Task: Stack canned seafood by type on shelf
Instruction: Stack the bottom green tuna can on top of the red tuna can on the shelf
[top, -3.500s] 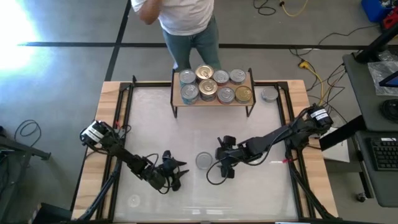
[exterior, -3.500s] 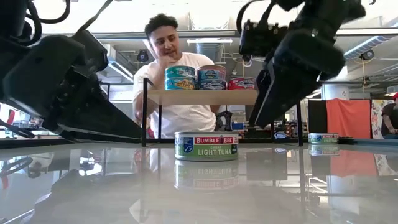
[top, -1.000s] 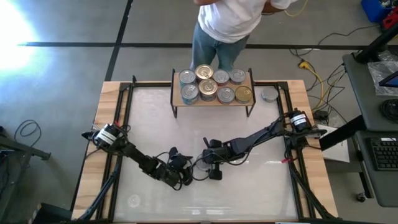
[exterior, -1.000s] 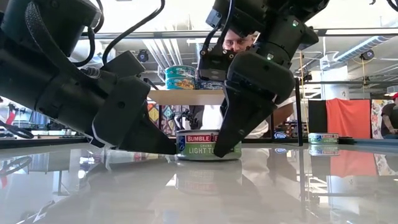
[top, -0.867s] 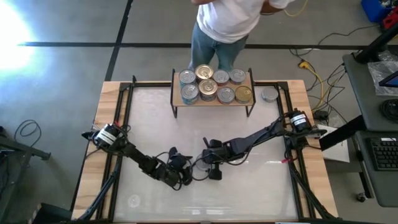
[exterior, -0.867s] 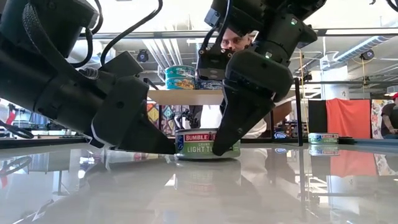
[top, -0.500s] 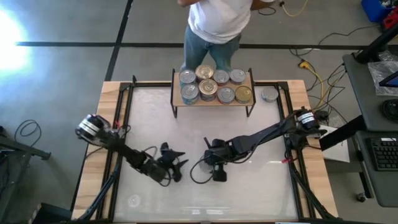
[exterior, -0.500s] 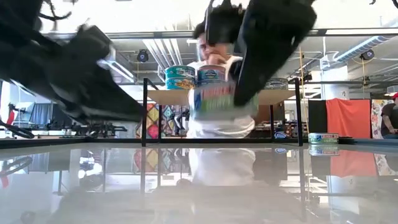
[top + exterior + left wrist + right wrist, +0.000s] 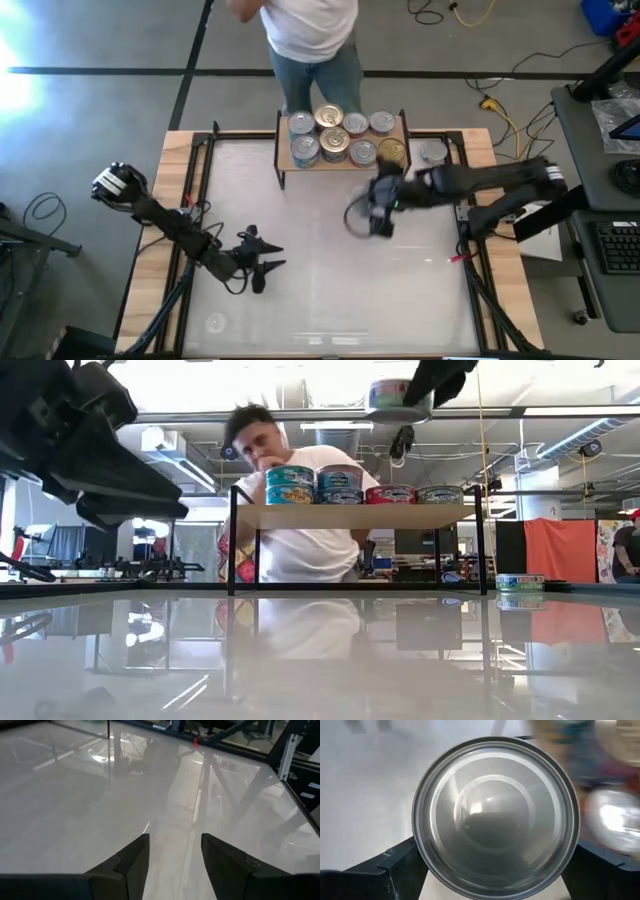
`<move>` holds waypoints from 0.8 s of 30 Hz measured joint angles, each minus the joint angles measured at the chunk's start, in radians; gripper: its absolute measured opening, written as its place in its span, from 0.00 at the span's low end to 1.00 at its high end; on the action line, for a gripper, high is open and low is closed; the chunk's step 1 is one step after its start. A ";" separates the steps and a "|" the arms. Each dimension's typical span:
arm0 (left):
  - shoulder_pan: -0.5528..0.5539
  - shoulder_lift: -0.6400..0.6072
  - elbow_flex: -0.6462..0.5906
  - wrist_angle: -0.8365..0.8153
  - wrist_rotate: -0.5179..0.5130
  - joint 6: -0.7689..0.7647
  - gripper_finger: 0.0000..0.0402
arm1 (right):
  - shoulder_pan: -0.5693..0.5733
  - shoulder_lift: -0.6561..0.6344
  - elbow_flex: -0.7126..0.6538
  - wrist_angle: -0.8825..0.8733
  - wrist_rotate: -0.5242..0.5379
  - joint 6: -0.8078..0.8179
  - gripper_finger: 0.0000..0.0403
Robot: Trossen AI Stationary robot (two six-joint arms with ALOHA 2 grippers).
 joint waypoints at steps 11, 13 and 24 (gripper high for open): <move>0.005 -0.054 0.033 -0.001 -0.006 0.051 0.41 | -0.447 -0.023 -0.002 0.030 -0.208 -0.289 0.92; 0.005 -0.064 0.037 -0.002 -0.006 0.057 0.41 | -0.507 -0.010 -0.002 0.044 -0.259 -0.325 0.93; 0.014 -0.229 0.027 -0.038 -0.072 0.186 0.41 | -0.633 0.084 -0.003 0.060 -0.443 -0.420 0.95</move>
